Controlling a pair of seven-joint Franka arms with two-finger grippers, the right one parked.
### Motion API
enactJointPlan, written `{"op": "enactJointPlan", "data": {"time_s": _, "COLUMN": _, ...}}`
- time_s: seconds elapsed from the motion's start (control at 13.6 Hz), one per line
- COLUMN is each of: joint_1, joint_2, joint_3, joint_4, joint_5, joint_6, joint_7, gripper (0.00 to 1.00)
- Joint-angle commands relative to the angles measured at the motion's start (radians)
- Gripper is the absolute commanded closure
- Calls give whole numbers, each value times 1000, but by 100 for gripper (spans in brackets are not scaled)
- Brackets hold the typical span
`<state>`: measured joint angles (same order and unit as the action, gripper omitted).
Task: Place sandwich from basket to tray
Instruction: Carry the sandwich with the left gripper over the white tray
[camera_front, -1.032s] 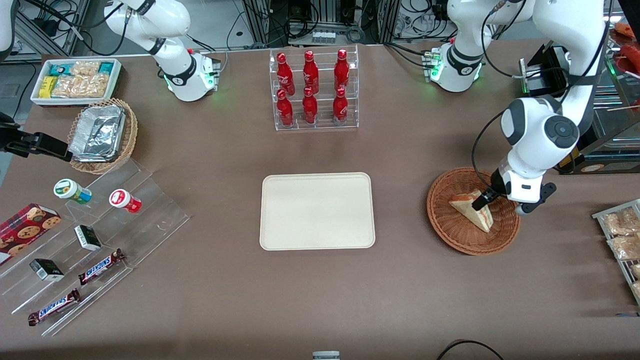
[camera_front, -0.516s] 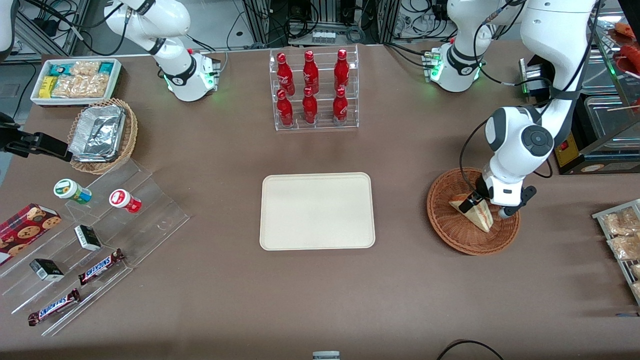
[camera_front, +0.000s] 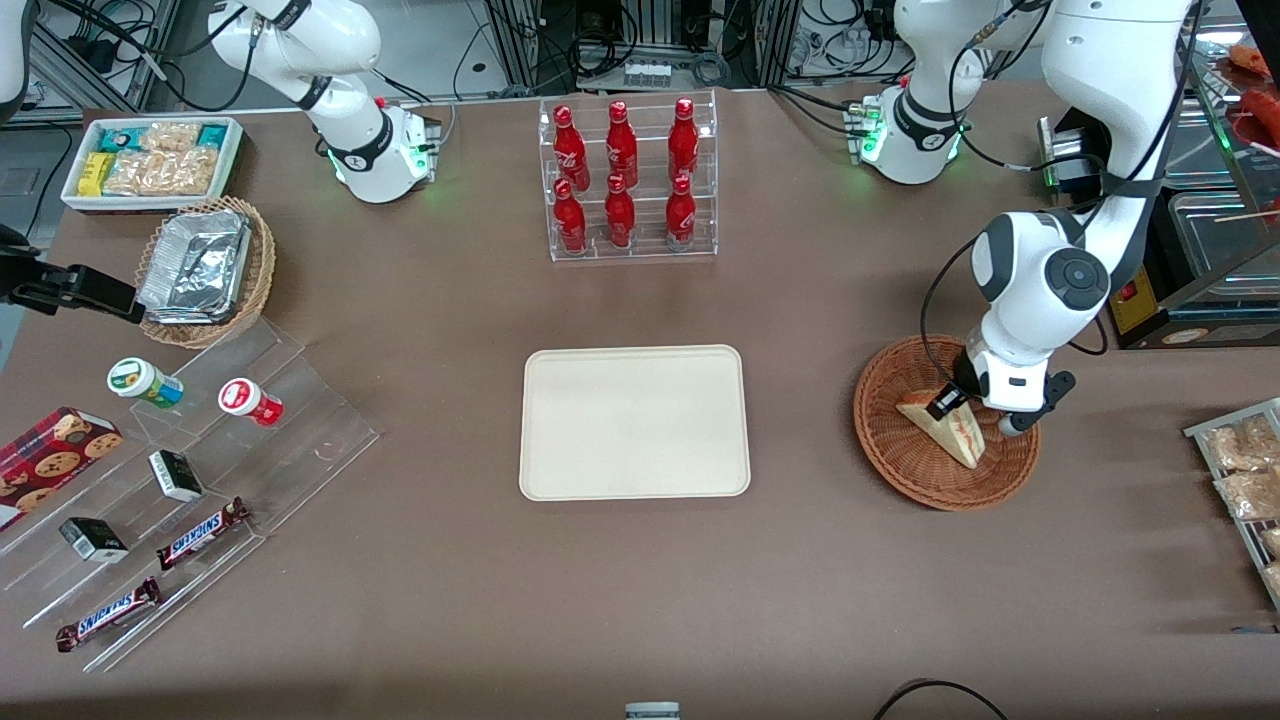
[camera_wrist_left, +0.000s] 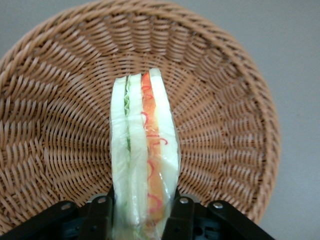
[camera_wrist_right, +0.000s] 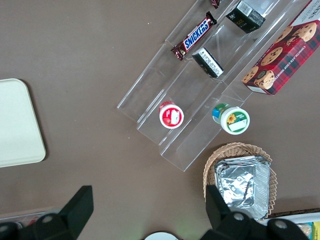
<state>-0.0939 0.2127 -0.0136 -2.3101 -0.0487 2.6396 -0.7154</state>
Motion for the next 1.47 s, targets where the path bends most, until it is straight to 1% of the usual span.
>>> {"op": "enactJointPlan", "data": {"time_s": 0.0, "joint_1": -6, "joint_2": -126, "joint_3": 1, "joint_4": 21, "joint_5": 27, "joint_6": -155, "joint_7": 39, "gripper": 100}}
{"op": "enactJointPlan", "data": {"time_s": 0.15, "joint_1": -19, "joint_2": -170, "joint_3": -9, "joint_4": 116, "joint_5": 39, "joint_6": -362, "joint_7": 63, "gripper": 100}}
{"op": "enactJointPlan", "data": {"time_s": 0.29, "joint_1": -93, "joint_2": -145, "joint_3": -40, "joint_4": 255, "joint_5": 43, "joint_6": -534, "joint_7": 62, "gripper": 100}}
{"op": "enactJointPlan", "data": {"time_s": 0.44, "joint_1": -203, "joint_2": -99, "joint_3": -52, "joint_4": 352, "joint_5": 41, "joint_6": -605, "joint_7": 51, "gripper": 100}}
{"op": "enactJointPlan", "data": {"time_s": 0.52, "joint_1": -274, "joint_2": -64, "joint_3": -52, "joint_4": 389, "joint_5": 41, "joint_6": -607, "joint_7": 48, "gripper": 100}}
{"op": "enactJointPlan", "data": {"time_s": 0.66, "joint_1": -383, "joint_2": 38, "joint_3": -52, "joint_4": 481, "joint_5": 41, "joint_6": -609, "joint_7": 36, "gripper": 100}}
{"op": "enactJointPlan", "data": {"time_s": 0.74, "joint_1": -436, "joint_2": 94, "joint_3": -51, "joint_4": 535, "joint_5": 43, "joint_6": -610, "joint_7": -4, "gripper": 100}}
{"op": "enactJointPlan", "data": {"time_s": 0.96, "joint_1": -559, "joint_2": 224, "joint_3": -51, "joint_4": 668, "joint_5": 44, "joint_6": -609, "joint_7": -51, "gripper": 100}}
{"op": "enactJointPlan", "data": {"time_s": 1.18, "joint_1": -642, "joint_2": 373, "joint_3": -51, "joint_4": 819, "joint_5": 93, "joint_6": -606, "joint_7": -153, "gripper": 100}}
{"op": "enactJointPlan", "data": {"time_s": 1.33, "joint_1": -684, "joint_2": 456, "joint_3": -49, "joint_4": 889, "joint_5": 102, "joint_6": -590, "joint_7": -162, "gripper": 100}}
{"op": "enactJointPlan", "data": {"time_s": 1.4, "joint_1": -687, "joint_2": 491, "joint_3": -51, "joint_4": 921, "joint_5": 108, "joint_6": -577, "joint_7": -159, "gripper": 100}}
